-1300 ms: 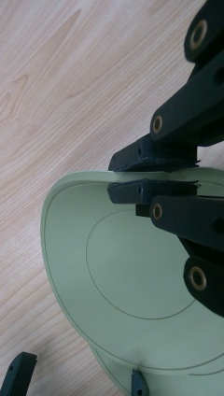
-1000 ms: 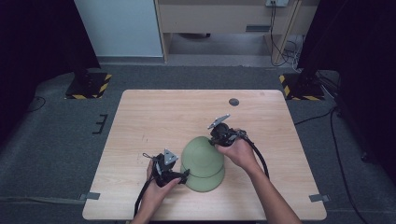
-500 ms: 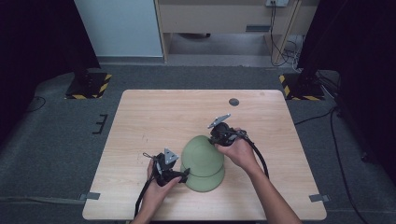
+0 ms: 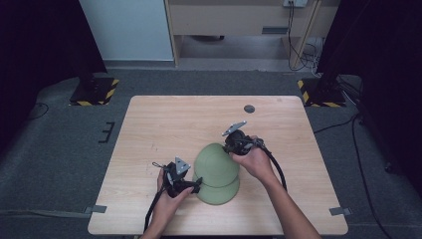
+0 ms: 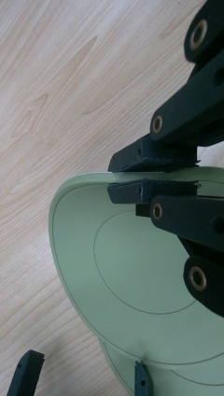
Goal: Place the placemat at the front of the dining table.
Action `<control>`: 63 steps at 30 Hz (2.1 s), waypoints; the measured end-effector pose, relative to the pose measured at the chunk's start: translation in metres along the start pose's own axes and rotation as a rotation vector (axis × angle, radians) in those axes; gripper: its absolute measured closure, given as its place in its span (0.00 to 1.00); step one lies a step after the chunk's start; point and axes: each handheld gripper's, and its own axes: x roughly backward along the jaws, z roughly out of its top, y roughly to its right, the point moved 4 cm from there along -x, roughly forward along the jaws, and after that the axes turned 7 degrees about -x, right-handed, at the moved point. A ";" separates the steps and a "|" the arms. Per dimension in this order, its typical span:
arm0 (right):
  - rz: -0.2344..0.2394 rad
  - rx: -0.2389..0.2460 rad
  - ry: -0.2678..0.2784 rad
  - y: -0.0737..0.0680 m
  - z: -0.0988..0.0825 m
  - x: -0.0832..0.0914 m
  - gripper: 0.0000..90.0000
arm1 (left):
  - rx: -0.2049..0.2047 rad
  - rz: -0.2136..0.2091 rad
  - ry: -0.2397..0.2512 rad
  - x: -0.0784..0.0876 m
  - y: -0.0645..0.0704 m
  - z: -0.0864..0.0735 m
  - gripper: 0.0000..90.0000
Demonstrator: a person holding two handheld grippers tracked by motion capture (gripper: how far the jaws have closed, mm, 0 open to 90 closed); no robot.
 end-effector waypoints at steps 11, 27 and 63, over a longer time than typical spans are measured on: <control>-0.006 -0.022 0.012 0.007 -0.001 0.006 0.94 | 0.004 0.001 0.000 0.000 0.000 0.000 0.02; 0.007 -0.042 0.059 0.008 0.002 0.020 0.95 | 0.018 0.020 -0.003 0.006 -0.013 -0.003 0.03; 0.057 -0.078 0.174 0.016 0.035 0.056 0.96 | 0.195 0.116 -0.022 0.022 -0.081 -0.026 0.03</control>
